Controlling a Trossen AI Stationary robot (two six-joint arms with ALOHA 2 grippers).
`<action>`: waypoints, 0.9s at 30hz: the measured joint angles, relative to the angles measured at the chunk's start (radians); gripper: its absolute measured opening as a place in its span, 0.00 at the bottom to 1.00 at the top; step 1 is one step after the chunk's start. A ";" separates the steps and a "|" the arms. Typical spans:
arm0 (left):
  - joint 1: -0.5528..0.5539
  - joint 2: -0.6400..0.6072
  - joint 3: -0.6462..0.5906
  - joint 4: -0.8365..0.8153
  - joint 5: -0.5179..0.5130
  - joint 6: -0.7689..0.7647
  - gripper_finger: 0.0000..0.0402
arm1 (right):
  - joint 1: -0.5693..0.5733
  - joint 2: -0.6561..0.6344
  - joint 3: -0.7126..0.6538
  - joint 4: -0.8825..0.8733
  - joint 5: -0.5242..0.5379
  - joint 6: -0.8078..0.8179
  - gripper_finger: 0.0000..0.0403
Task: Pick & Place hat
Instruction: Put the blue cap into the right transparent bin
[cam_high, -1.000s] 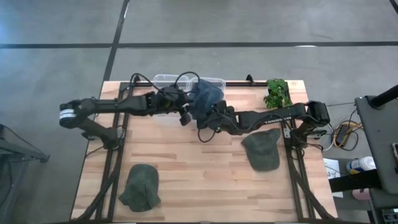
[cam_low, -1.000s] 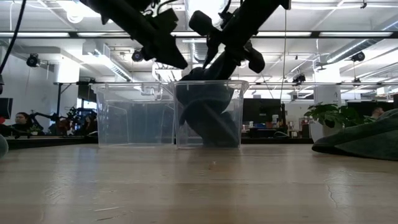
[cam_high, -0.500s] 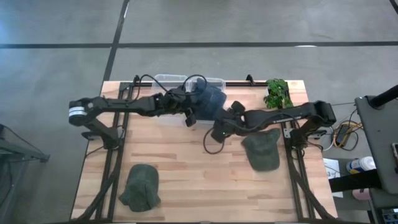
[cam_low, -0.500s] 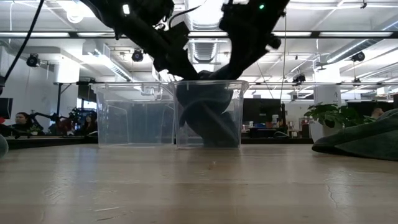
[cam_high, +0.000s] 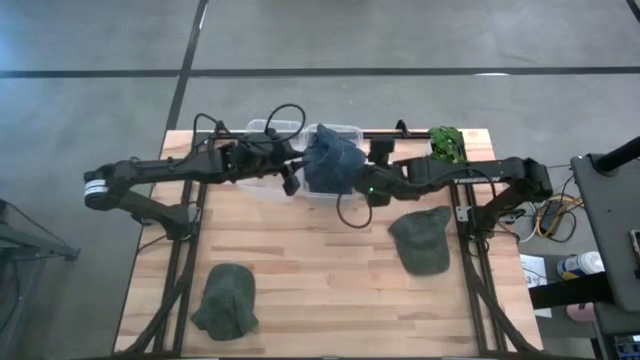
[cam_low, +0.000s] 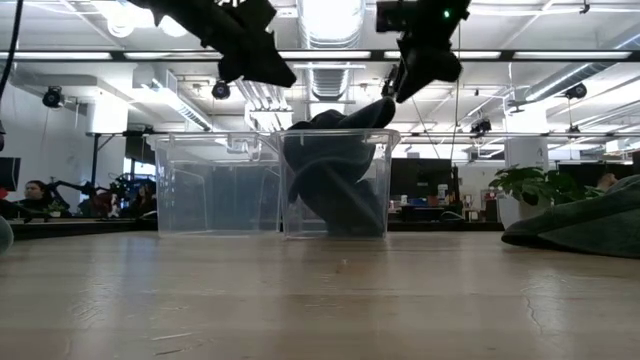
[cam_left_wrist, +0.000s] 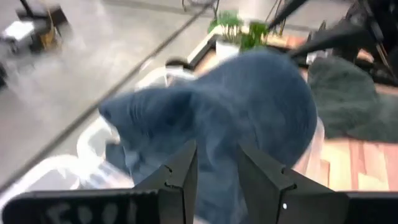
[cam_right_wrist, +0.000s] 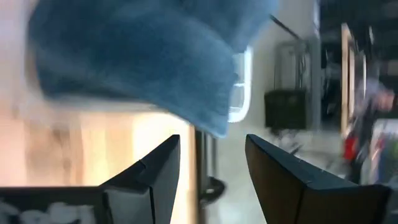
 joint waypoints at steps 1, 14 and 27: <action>0.000 0.000 0.000 -0.021 0.001 -0.006 0.26 | -0.008 0.001 -0.005 0.006 -0.021 -0.078 0.43; 0.000 0.025 -0.002 -0.037 0.004 -0.048 0.26 | -0.025 0.002 -0.026 0.160 -0.160 -0.602 0.42; 0.000 0.025 -0.002 -0.023 0.003 -0.077 0.26 | -0.026 0.042 -0.037 0.204 -0.214 -0.650 0.19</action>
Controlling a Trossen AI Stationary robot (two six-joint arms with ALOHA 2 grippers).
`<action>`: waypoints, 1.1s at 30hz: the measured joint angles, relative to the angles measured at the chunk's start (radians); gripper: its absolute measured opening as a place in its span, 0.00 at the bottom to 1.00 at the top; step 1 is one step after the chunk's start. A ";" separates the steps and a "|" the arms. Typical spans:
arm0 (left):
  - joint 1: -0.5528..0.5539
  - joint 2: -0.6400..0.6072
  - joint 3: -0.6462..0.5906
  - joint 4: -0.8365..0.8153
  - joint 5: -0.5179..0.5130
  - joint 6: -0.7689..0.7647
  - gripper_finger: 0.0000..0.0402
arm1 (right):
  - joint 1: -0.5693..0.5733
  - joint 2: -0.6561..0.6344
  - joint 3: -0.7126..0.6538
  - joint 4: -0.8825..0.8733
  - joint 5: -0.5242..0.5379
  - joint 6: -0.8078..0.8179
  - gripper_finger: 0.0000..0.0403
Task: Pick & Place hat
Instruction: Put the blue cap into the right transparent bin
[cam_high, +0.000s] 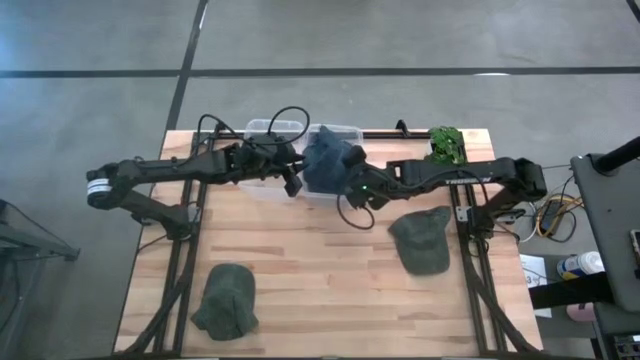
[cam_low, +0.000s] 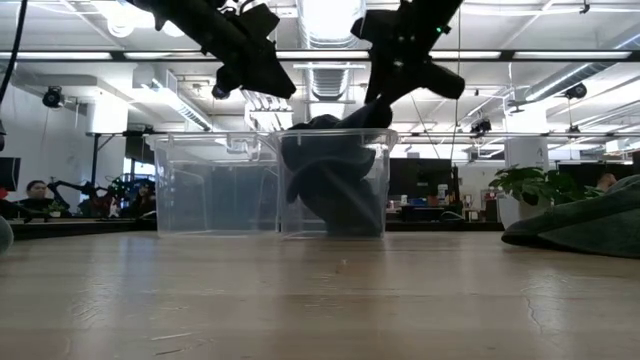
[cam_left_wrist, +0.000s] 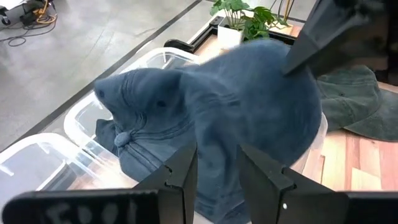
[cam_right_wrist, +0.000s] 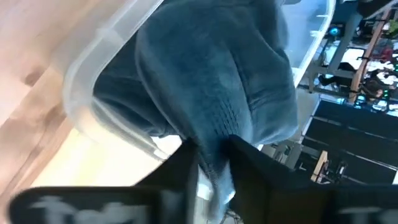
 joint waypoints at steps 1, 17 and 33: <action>0.000 0.000 0.000 0.000 0.000 0.000 0.26 | -0.001 0.010 0.000 0.003 0.000 0.004 0.15; 0.000 0.017 0.000 0.002 -0.011 -0.040 0.26 | 0.032 0.032 0.099 -0.126 0.077 0.626 0.05; -0.097 0.232 0.030 0.104 0.070 -0.098 0.26 | 0.040 0.036 0.106 -0.203 0.063 0.898 0.05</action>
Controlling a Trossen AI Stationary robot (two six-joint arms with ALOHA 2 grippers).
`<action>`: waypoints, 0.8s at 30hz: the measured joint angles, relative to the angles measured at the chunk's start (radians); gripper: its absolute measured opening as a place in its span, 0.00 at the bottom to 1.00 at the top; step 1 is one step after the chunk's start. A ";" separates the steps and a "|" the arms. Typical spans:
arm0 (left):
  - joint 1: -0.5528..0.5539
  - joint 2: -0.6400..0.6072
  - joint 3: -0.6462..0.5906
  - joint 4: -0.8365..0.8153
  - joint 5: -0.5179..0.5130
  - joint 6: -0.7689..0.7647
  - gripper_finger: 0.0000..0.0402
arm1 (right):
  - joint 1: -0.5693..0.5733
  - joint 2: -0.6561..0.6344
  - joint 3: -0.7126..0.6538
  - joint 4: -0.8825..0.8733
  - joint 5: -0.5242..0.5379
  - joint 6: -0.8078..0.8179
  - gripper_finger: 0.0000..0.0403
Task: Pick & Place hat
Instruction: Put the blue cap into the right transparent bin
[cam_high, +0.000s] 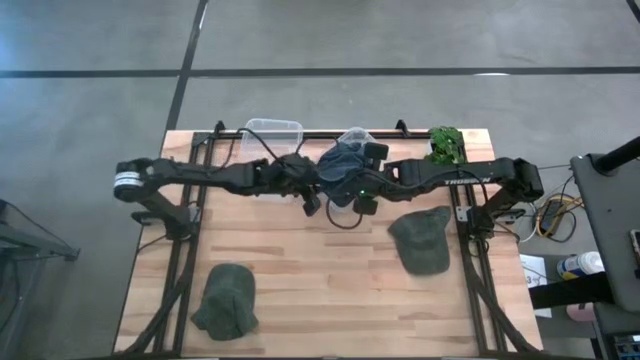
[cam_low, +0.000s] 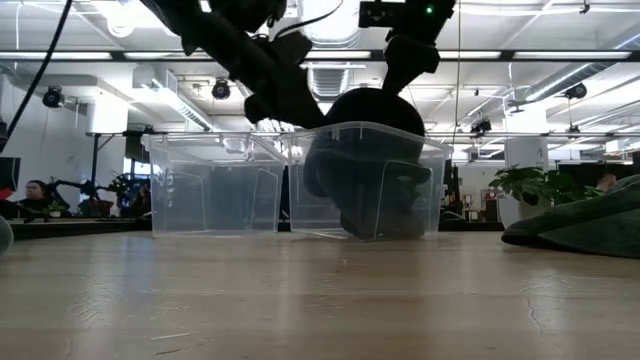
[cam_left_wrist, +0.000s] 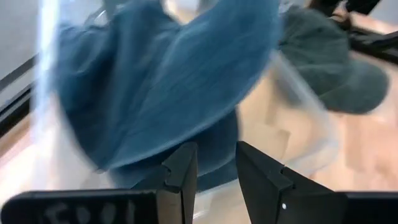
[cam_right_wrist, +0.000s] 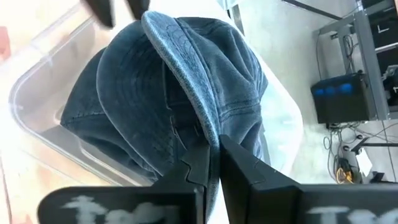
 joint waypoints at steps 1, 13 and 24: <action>-0.011 0.011 0.004 0.020 0.003 -0.005 0.26 | 0.000 0.000 0.000 0.001 -0.001 0.000 0.05; -0.097 0.163 0.080 0.136 0.009 -0.037 0.26 | 0.015 0.000 -0.041 -0.007 -0.134 0.044 0.24; -0.142 0.202 0.226 0.032 -0.005 0.044 0.26 | 0.068 0.002 -0.050 -0.062 -0.148 0.028 0.44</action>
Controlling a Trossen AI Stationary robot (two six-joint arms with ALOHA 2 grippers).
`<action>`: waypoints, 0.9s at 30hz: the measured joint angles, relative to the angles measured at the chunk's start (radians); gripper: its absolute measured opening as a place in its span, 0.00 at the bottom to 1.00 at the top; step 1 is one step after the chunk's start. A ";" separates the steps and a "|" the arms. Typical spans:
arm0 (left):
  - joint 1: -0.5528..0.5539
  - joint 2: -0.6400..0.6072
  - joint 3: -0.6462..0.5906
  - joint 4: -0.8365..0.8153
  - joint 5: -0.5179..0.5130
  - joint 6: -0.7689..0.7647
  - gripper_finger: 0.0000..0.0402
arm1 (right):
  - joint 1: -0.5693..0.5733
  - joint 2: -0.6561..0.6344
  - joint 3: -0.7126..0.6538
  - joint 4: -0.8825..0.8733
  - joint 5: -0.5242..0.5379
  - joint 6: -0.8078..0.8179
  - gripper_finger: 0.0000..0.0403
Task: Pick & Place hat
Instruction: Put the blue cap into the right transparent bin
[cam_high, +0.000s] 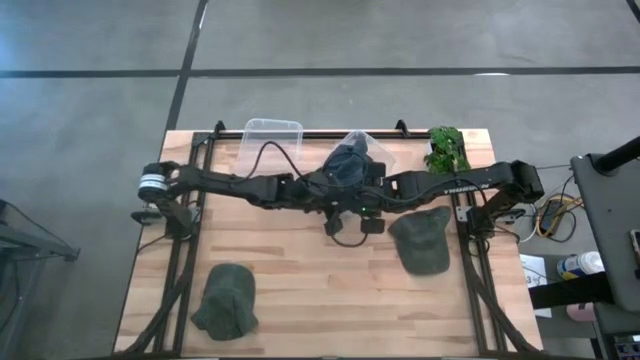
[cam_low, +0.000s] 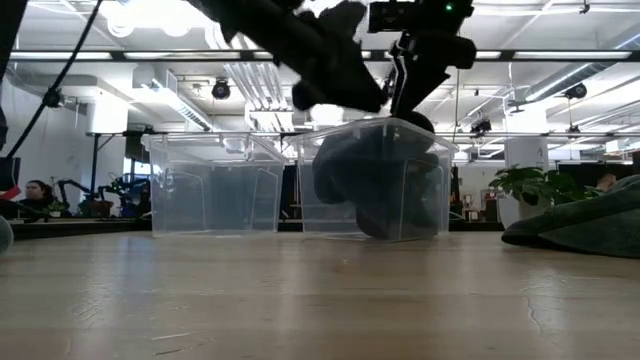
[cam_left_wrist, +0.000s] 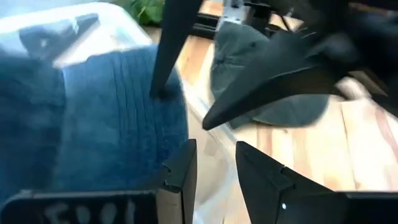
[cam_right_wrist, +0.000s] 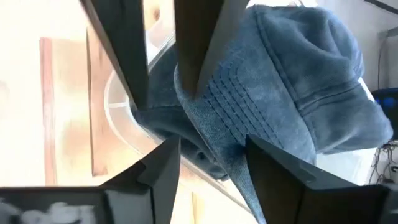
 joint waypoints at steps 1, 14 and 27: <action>-0.004 -0.018 0.012 -0.042 0.000 0.026 0.26 | 0.004 -0.002 0.000 -0.011 0.001 0.000 0.45; 0.066 -0.187 0.014 -0.266 -0.221 0.504 0.26 | 0.101 -0.048 -0.003 -0.064 0.011 -0.002 0.49; 0.358 -0.173 -0.003 -0.256 -0.047 0.514 0.26 | 0.175 -0.048 -0.040 -0.008 0.019 0.151 0.49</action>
